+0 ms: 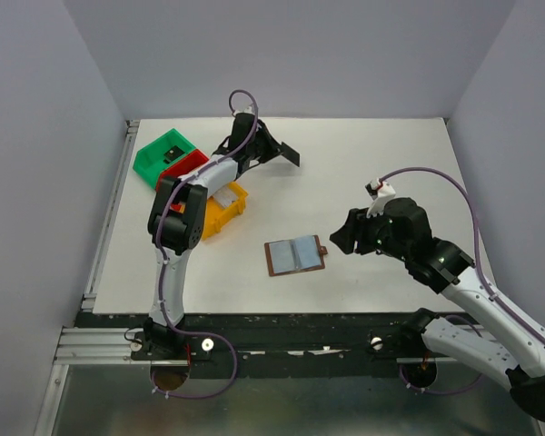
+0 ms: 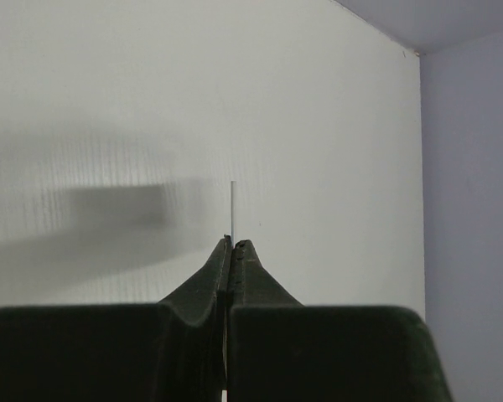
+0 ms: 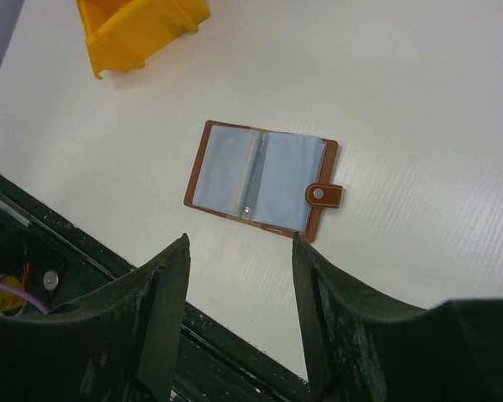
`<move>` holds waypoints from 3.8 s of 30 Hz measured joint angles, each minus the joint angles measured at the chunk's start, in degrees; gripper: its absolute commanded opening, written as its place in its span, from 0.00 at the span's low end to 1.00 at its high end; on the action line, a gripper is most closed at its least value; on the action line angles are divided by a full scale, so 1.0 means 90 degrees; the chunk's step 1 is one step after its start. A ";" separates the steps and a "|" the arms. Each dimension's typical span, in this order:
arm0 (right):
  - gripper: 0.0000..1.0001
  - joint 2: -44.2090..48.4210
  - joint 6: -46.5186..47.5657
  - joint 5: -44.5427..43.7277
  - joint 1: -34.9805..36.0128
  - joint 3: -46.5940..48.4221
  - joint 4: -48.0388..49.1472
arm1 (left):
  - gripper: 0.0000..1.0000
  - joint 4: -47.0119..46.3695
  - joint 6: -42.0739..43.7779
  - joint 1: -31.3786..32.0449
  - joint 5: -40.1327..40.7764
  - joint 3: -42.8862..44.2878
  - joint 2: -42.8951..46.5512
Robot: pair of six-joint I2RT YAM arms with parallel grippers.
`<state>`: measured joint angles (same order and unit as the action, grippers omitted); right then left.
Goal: Take the credit cards out of the card holder
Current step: Place the credit card at the center of the board, then remove the credit card from the card holder.
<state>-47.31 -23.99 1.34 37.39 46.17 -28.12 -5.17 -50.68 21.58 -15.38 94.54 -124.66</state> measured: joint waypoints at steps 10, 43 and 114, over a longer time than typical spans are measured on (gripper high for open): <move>0.59 -0.0231 0.0002 0.0267 0.0000 0.0000 0.0029 | 0.00 0.0279 -0.0051 -0.0124 0.0046 0.0612 -0.0763; 0.63 -0.0408 0.0032 0.0022 0.0000 -0.0032 0.0024 | 0.63 0.0612 0.0478 -0.0571 0.0024 0.0119 -0.0097; 0.00 -0.3747 0.0682 -0.0517 0.0005 0.0746 0.0165 | 0.77 0.1462 0.0833 0.2188 0.2127 -0.6016 0.6839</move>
<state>-81.03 -17.85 -3.31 37.43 52.88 -26.63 7.99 -43.18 41.28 3.77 40.40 -63.11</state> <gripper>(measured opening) 0.017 0.808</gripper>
